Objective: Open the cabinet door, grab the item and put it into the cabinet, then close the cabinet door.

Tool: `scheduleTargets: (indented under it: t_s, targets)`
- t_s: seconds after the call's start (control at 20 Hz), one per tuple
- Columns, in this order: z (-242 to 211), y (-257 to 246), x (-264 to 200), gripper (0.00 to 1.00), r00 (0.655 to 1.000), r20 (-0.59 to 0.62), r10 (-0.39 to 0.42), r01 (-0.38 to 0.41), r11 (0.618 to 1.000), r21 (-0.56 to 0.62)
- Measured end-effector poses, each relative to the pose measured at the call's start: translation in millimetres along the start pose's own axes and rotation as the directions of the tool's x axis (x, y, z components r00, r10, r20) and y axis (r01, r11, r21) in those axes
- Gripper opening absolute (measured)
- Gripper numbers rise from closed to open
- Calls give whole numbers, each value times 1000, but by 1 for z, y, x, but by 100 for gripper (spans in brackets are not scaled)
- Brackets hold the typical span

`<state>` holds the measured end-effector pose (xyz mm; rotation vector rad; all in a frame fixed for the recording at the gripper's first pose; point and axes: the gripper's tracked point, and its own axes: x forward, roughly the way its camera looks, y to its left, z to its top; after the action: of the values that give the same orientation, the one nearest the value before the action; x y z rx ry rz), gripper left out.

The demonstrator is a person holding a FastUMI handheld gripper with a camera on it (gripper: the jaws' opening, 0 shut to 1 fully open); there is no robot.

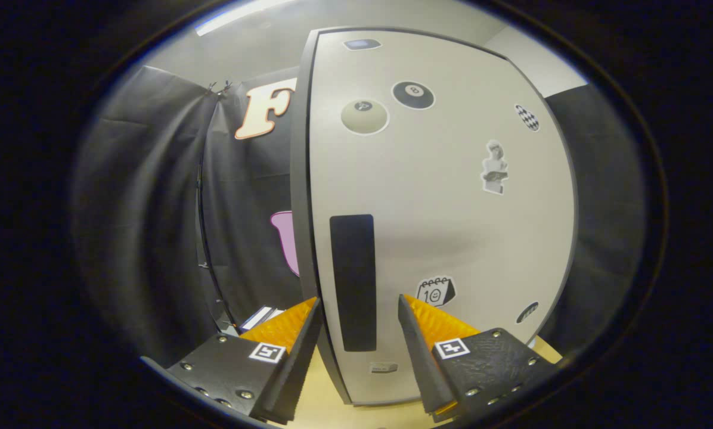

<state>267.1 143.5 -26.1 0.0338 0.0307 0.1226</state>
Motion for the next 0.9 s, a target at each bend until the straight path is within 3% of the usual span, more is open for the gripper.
scheduleTargets:
  t_s: [0.15, 0.25, 0.35, 0.45, 0.5, 0.9]
  targets:
    - [0, 1, 9, 41, 1000, 4, -4, 4, 1000, 4]
    - [-1, 4, 15, 41, 1000, -16, 6, -5, 1000, 22]
    - [-2, 3, 9, 31, 1000, -17, 5, -4, 1000, 20]
    - [-3, 4, 9, 31, 1000, -13, 6, -6, 1000, 16]
    - [-1, 4, 9, 24, 1000, -12, 7, -7, 1000, 16]
    - [0, -1, -22, 24, 1000, -2, -10, 10, 1000, 19]
